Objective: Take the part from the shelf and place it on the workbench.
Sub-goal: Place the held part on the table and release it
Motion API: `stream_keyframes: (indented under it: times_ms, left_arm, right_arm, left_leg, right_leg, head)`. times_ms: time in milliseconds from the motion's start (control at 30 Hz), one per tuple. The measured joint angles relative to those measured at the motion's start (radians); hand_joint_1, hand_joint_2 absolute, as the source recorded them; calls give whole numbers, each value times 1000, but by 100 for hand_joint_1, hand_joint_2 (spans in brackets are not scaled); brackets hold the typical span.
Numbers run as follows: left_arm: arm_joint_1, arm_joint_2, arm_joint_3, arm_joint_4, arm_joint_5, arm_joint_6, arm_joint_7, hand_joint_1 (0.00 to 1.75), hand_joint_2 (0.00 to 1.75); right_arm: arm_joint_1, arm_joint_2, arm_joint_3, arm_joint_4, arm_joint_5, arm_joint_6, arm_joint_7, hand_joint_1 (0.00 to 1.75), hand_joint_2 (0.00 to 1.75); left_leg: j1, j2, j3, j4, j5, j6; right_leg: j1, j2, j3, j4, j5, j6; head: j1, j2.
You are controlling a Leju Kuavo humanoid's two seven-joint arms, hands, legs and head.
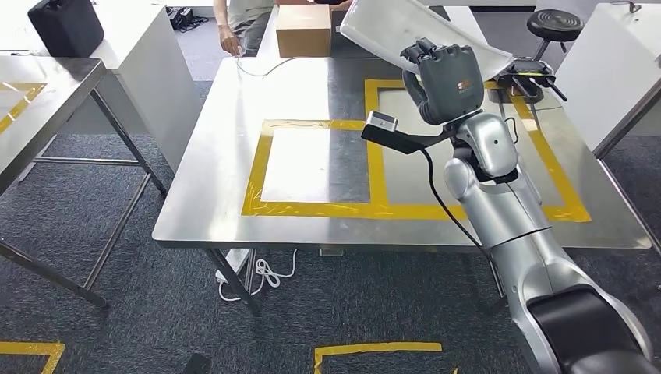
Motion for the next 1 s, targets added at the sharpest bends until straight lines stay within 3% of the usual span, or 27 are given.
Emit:
stream_keyframes:
  times_ms: [67, 133, 200, 267, 333, 367, 400, 467, 500, 533, 567, 633, 700, 767, 833, 867, 967, 1000]
  left_arm:
    - [0, -1, 0, 0, 0, -1, 3, 0, 175]
    - [0, -4, 0, 0, 1, -1, 4, 0, 175]
    - [0, -4, 0, 0, 2, -1, 4, 0, 175]
    - [1, -4, 0, 0, 4, -1, 4, 0, 175]
    - [4, -5, 0, 0, 5, -1, 4, 0, 175]
    - [5, -5, 0, 0, 5, -1, 4, 0, 175]
    - [6, -6, 0, 0, 5, -1, 4, 0, 175]
    - [5, -6, 0, 0, 5, -1, 4, 0, 175]
    - [6, -6, 0, 0, 5, -1, 4, 0, 175]
    - [6, -7, 0, 0, 5, -2, 4, 0, 175]
    - [5, -7, 0, 0, 5, -2, 4, 0, 175]
    - [3, -8, 1, 0, 5, -3, 3, 0, 175]
    - [1, -12, 1, 0, 5, -3, 3, 0, 175]
    - [2, -15, 1, 0, 4, -3, 3, 0, 175]
    - [3, -17, 1, 0, 2, -2, -5, 0, 175]
    - [2, -18, 1, 0, 1, -1, -13, 0, 175]
    - [0, -18, 1, 0, 1, 0, -35, 0, 175]
    - [-2, -19, 1, 0, 1, 1, -41, 0, 175]
  right_arm:
    - [-2, -4, 5, 4, -4, 4, 2, 175, 175]
    - [-7, -8, 9, 6, -8, 11, 3, 175, 175]
    - [-12, -11, 13, 11, -13, 17, 5, 175, 175]
    - [-9, -15, 17, 21, -19, 19, 6, 175, 175]
    - [-4, -19, 21, 31, -23, 18, 7, 175, 175]
    - [-1, -20, 23, 35, -24, 18, 8, 175, 175]
    - [0, -21, 25, 38, -25, 17, 9, 175, 175]
    - [3, -24, 30, 47, -28, 16, 11, 175, 175]
    - [6, -25, 31, 51, -28, 17, 13, 175, 175]
    - [7, -26, 33, 54, -28, 17, 14, 175, 175]
    - [7, -27, 34, 56, -28, 17, 16, 175, 175]
    - [2, -26, 35, 58, -29, 18, 19, 175, 175]
    - [-2, -24, 35, 66, -31, 18, 22, 175, 175]
    - [2, -24, 37, 82, -36, 19, 21, 175, 175]
    - [6, -23, 38, 104, -43, 18, 21, 175, 175]
    - [7, -22, 38, 116, -46, 16, 21, 175, 175]
    - [4, -15, 38, 165, -58, 8, 19, 175, 175]
    - [3, -13, 38, 183, -61, 6, 19, 175, 175]
  left_leg:
    - [-1, 0, 14, -8, -8, 17]
    - [2, -1, 31, -14, -14, 31]
    - [4, -2, 50, -17, -28, 40]
    - [4, -4, 69, -17, -48, 44]
    - [4, -8, 97, -17, -73, 42]
    - [4, -9, 113, -17, -86, 41]
    - [4, -10, 129, -16, -99, 38]
    - [2, -12, 154, -13, -126, 30]
    - [1, -13, 161, -13, -138, 24]
    - [-1, -14, 168, -8, -146, 18]
    - [-2, -16, 170, -3, -148, 12]
    - [-2, -13, 151, 44, -132, 2]
    - [0, -8, 78, 156, -120, -6]
    - [1, -5, -4, 264, -172, -12]
    - [1, -4, -45, 281, -234, -12]
    - [1, -4, -44, 247, -225, -11]
    - [0, -3, 10, 56, -83, 0]
    - [-1, -3, 24, 16, -54, 5]
  right_leg:
    - [2, 2, 9, 7, -5, 13]
    - [1, 0, -9, 59, 8, 23]
    - [-3, -3, -81, 167, 3, 32]
    - [-5, -3, -173, 269, -51, 39]
    - [-7, -4, -229, 280, -97, 41]
    - [-8, -4, -236, 244, -82, 41]
    - [-8, -4, -232, 186, -36, 39]
    - [-6, -9, -219, 62, 101, 32]
    - [-3, -11, -212, 25, 150, 28]
    - [-2, -11, -208, 7, 177, 22]
    - [-2, -11, -202, 6, 177, 17]
    - [-7, -9, -187, 2, 177, 5]
    - [-10, -9, -169, -2, 170, -7]
    - [-10, -9, -152, -4, 154, -14]
    - [-10, -7, -135, -3, 138, -14]
    - [-10, -7, -127, -1, 130, -12]
    - [-8, -4, -108, 8, 108, -3]
    - [-6, -3, -107, 11, 100, 2]
  head:
    - [1, 0]
    - [3, 0]
    - [3, 0]
    - [3, 0]
    - [4, 0]
    - [4, 0]
    - [4, 0]
    - [4, 0]
    - [4, 0]
    - [3, 0]
    - [2, 0]
    - [0, 0]
    - [0, 0]
    - [0, 0]
    - [0, 0]
    - [0, 0]
    - [0, 0]
    - [0, 0]
